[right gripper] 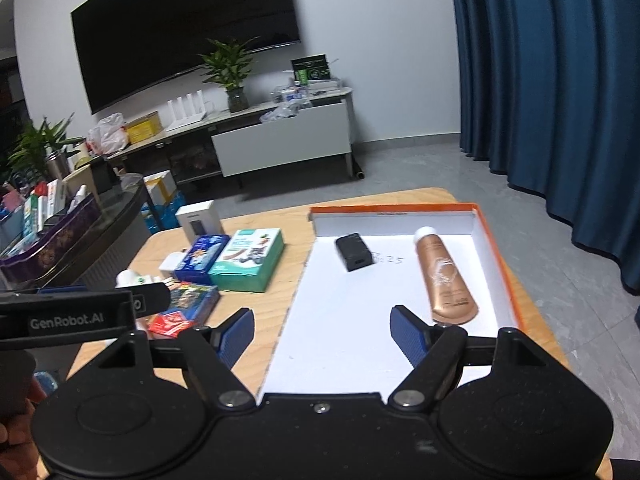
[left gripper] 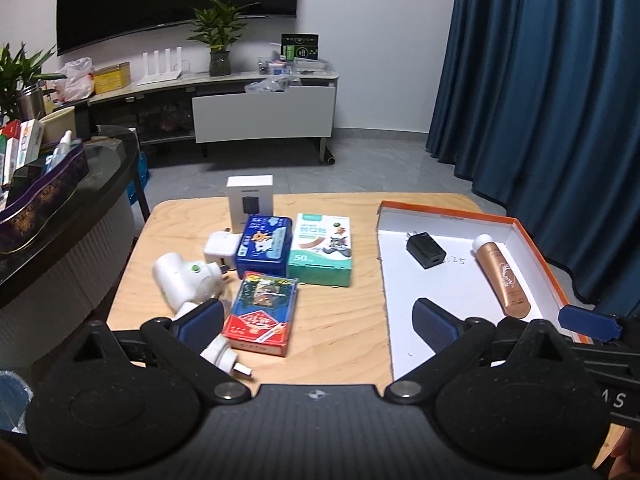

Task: Organize rigid objects
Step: 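Withdraw both tools from the box back toward the table items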

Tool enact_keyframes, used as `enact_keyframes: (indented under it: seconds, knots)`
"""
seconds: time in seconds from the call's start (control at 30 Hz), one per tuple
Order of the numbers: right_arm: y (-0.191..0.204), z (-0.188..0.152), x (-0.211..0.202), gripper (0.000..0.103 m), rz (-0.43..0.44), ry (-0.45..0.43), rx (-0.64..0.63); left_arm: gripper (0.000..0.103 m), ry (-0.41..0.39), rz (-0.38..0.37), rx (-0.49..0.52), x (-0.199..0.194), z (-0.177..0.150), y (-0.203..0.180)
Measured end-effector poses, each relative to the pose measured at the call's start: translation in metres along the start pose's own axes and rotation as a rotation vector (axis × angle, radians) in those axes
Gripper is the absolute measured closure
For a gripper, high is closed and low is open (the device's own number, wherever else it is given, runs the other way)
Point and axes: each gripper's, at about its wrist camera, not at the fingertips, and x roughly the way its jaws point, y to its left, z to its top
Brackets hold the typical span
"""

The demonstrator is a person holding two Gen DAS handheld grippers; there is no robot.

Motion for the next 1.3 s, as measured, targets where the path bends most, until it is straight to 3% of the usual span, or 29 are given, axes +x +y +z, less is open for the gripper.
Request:
enact_keyframes:
  seconds: [0.67,1.0,1.2,1.3]
  knots:
    - [0.062,-0.019,0.009,0.012,0.101,0.062,-0.111,0.000,-0.024,0.032,-0.043,-0.022,-0.021,0.050]
    - [0.057,-0.028,0.013,0.012,0.096,0.080,-0.115,0.000,-0.016,0.046,-0.068,-0.011,-0.032,0.092]
    - [0.058,-0.033,0.019,0.012,0.124,0.093,-0.105,0.000,0.005,0.075,0.007,0.002,-0.030,0.101]
    - [0.062,-0.036,0.025,0.012,0.135,0.108,-0.118,0.000,0.019,0.082,-0.013,0.005,-0.037,0.107]
